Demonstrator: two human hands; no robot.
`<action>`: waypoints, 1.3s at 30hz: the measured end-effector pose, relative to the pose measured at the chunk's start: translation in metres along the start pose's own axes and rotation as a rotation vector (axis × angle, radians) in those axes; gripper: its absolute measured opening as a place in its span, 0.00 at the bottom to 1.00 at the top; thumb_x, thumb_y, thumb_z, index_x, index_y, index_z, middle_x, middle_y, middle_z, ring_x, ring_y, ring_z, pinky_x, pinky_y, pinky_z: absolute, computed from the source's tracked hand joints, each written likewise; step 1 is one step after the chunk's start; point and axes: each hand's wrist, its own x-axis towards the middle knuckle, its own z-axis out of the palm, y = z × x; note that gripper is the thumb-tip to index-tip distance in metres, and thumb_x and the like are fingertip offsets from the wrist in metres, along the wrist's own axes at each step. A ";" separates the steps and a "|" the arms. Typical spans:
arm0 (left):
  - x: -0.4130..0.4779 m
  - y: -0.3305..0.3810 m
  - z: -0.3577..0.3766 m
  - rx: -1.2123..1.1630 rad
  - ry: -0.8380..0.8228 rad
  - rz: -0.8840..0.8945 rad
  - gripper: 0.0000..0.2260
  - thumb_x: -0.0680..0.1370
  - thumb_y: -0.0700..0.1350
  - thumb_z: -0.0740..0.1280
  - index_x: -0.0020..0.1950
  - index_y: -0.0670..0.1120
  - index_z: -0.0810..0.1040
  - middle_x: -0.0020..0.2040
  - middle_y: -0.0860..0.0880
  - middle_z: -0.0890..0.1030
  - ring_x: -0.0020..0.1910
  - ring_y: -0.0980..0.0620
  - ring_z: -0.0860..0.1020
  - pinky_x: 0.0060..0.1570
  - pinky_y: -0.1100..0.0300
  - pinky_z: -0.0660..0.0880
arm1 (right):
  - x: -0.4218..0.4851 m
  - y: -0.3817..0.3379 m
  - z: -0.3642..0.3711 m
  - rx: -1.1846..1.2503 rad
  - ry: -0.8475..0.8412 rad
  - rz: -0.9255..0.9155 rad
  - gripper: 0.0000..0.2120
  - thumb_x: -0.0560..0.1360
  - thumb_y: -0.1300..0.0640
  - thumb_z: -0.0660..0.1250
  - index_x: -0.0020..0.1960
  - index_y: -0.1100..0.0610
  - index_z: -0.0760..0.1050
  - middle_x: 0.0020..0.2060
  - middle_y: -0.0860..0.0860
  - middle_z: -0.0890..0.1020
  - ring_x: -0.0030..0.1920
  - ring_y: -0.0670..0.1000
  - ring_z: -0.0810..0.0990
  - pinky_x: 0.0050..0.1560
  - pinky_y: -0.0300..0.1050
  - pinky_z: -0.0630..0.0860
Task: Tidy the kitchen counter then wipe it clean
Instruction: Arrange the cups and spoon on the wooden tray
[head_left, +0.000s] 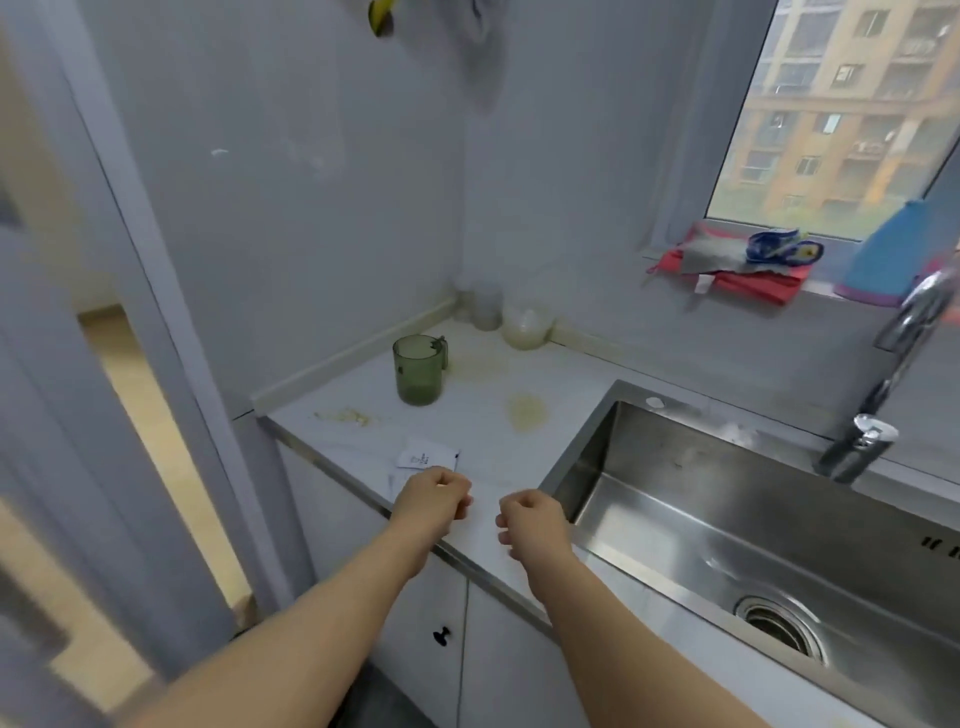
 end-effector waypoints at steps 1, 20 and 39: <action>0.012 0.002 -0.006 0.003 0.017 0.000 0.06 0.79 0.43 0.60 0.44 0.47 0.75 0.40 0.50 0.79 0.41 0.52 0.77 0.41 0.61 0.72 | 0.012 -0.004 0.007 -0.006 -0.009 0.006 0.07 0.77 0.60 0.56 0.46 0.56 0.73 0.41 0.53 0.77 0.40 0.51 0.74 0.38 0.43 0.71; 0.213 0.046 -0.034 0.132 0.326 0.085 0.32 0.71 0.42 0.73 0.71 0.45 0.62 0.68 0.43 0.64 0.65 0.45 0.68 0.62 0.52 0.68 | 0.216 -0.051 0.058 -0.090 -0.157 0.084 0.08 0.76 0.60 0.58 0.38 0.53 0.70 0.41 0.54 0.76 0.40 0.54 0.74 0.39 0.44 0.70; 0.291 0.050 -0.059 0.396 0.176 0.206 0.46 0.63 0.50 0.79 0.74 0.47 0.57 0.68 0.46 0.64 0.66 0.47 0.67 0.62 0.54 0.69 | 0.233 -0.068 0.080 -0.522 -0.177 0.049 0.04 0.77 0.60 0.55 0.46 0.58 0.67 0.45 0.52 0.72 0.43 0.51 0.69 0.34 0.39 0.64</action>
